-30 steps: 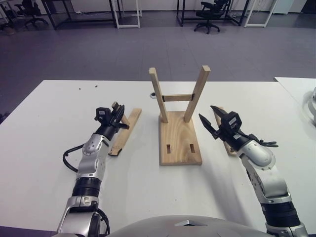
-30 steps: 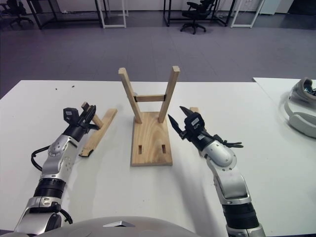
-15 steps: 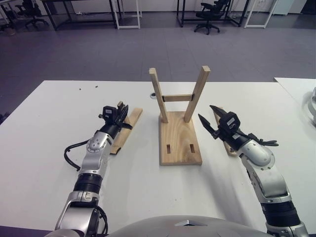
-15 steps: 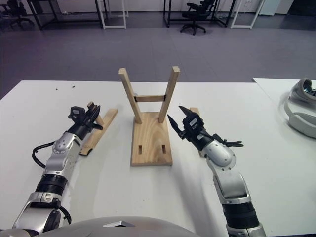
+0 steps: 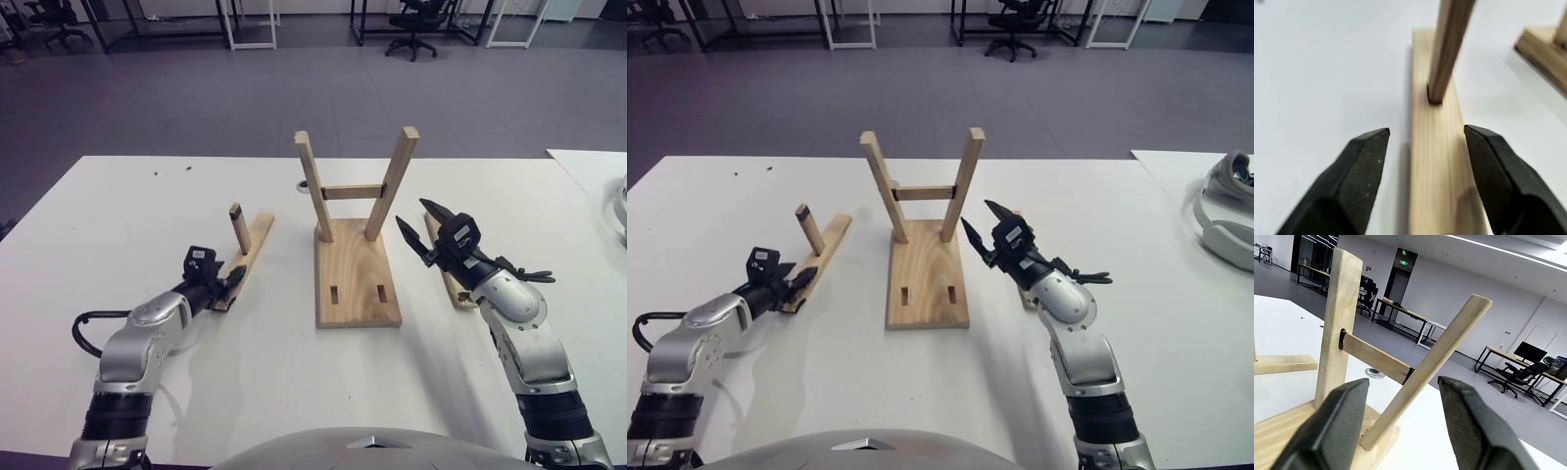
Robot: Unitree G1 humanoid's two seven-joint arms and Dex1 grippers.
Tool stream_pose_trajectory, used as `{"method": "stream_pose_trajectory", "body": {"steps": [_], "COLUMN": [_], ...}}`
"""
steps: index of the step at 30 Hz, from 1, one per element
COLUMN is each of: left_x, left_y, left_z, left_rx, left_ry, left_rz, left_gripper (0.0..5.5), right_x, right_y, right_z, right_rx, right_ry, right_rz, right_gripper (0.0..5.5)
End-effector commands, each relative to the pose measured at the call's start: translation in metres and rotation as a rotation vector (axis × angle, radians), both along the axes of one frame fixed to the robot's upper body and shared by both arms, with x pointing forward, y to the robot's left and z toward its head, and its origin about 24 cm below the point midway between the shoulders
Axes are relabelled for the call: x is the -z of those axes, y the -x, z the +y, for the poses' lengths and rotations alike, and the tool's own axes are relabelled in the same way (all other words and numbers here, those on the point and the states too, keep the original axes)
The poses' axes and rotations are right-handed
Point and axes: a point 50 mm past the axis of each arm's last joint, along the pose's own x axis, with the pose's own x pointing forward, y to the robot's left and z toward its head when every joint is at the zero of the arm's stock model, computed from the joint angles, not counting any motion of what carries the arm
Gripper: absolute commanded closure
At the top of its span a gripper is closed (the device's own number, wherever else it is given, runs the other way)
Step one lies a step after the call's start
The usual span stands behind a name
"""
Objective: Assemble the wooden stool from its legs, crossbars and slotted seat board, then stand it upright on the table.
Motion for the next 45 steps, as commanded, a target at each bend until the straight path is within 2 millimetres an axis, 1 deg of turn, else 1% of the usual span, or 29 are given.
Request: {"method": "stream_pose_trajectory", "body": {"steps": [1,2,7,8,9,10,11,12,13,14,15,17,19,20,21,23,25,27,28,31,34,37,42,45], "left_x": [0.003,0.005,0.013,0.014,0.013,0.005,-0.013,-0.038,-0.066,-0.093,-0.112,-0.134,-0.145,-0.148,-0.147,-0.142,-0.139,-0.139,-0.141,-0.145,-0.14,-0.134,-0.13,-0.126], "left_y": [0.003,0.004,0.005,0.004,0.003,-0.001,-0.009,-0.017,-0.022,-0.022,-0.021,-0.016,-0.016,-0.016,-0.016,-0.017,-0.018,-0.019,-0.02,-0.022,-0.024,-0.025,-0.027,-0.024], "left_z": [-0.006,-0.006,-0.003,-0.001,0.002,0.003,0.003,0.003,0.002,-0.008,-0.019,-0.041,-0.056,-0.066,-0.076,-0.087,-0.09,-0.089,-0.088,-0.08,-0.074,-0.076,-0.083,-0.088], "left_rx": [0.001,0.006,0.063,0.067,0.056,0.038,0.02,0.01,0.023,0.072,0.123,0.221,0.292,0.343,0.403,0.465,0.479,0.462,0.449,0.405,0.394,0.42,0.483,0.537], "left_ry": [-0.038,-0.063,-0.186,-0.209,-0.207,-0.147,-0.047,0.058,0.119,0.173,0.216,0.244,0.25,0.242,0.223,0.21,0.201,0.207,0.225,0.251,0.214,0.182,0.126,0.081], "left_rz": [0.051,0.056,0.015,-0.003,-0.032,-0.095,-0.213,-0.366,-0.53,-0.678,-0.779,-0.887,-0.928,-0.937,-0.932,-0.919,-0.913,-0.919,-0.924,-0.937,-0.917,-0.898,-0.893,-0.891], "left_gripper": [2.6,2.6,3.45,3.48,3.48,3.48,3.48,3.48,3.48,3.48,3.48,3.48,3.48,3.48,3.48,3.48,3.48,3.48,3.48,3.48,3.48,3.48,3.48,3.48], "right_x": [0.004,0.004,0.006,0.006,0.005,0.002,-0.008,-0.024,-0.043,-0.061,-0.076,-0.1,-0.124,-0.135,-0.144,-0.154,-0.159,-0.162,-0.161,-0.153,-0.15,-0.152,-0.149,-0.142], "right_y": [0.003,0.003,-0.001,-0.002,-0.004,-0.006,-0.013,-0.022,-0.03,-0.039,-0.046,-0.061,-0.071,-0.077,-0.08,-0.082,-0.08,-0.076,-0.074,-0.07,-0.062,-0.056,-0.058,-0.062], "right_z": [0.004,0.004,0.003,0.004,0.005,0.006,0.008,0.012,0.016,0.022,0.028,0.045,0.063,0.07,0.076,0.08,0.077,0.068,0.064,0.052,0.043,0.046,0.061,0.069], "right_rx": [-0.02,-0.025,-0.017,-0.021,-0.027,-0.032,-0.038,-0.067,-0.119,-0.188,-0.246,-0.35,-0.441,-0.478,-0.512,-0.555,-0.587,-0.627,-0.636,-0.588,-0.603,-0.653,-0.677,-0.641], "right_ry": [0.016,0.019,0.029,0.011,-0.009,-0.036,-0.116,-0.228,-0.334,-0.421,-0.489,-0.616,-0.717,-0.754,-0.801,-0.861,-0.908,-0.966,-0.964,-0.932,-0.94,-0.95,-0.969,-0.964], "right_rz": [0.023,0.024,0.048,0.07,0.088,0.1,0.112,0.116,0.119,0.117,0.123,0.149,0.175,0.185,0.203,0.233,0.253,0.277,0.285,0.3,0.3,0.312,0.359,0.404], "right_gripper": [2.88,2.88,2.88,2.88,2.88,2.88,2.88,2.88,2.88,2.88,2.88,2.88,2.88,2.88,2.88,2.88,2.88,2.88,2.88,2.88,2.88,2.88,2.88,2.88]}}
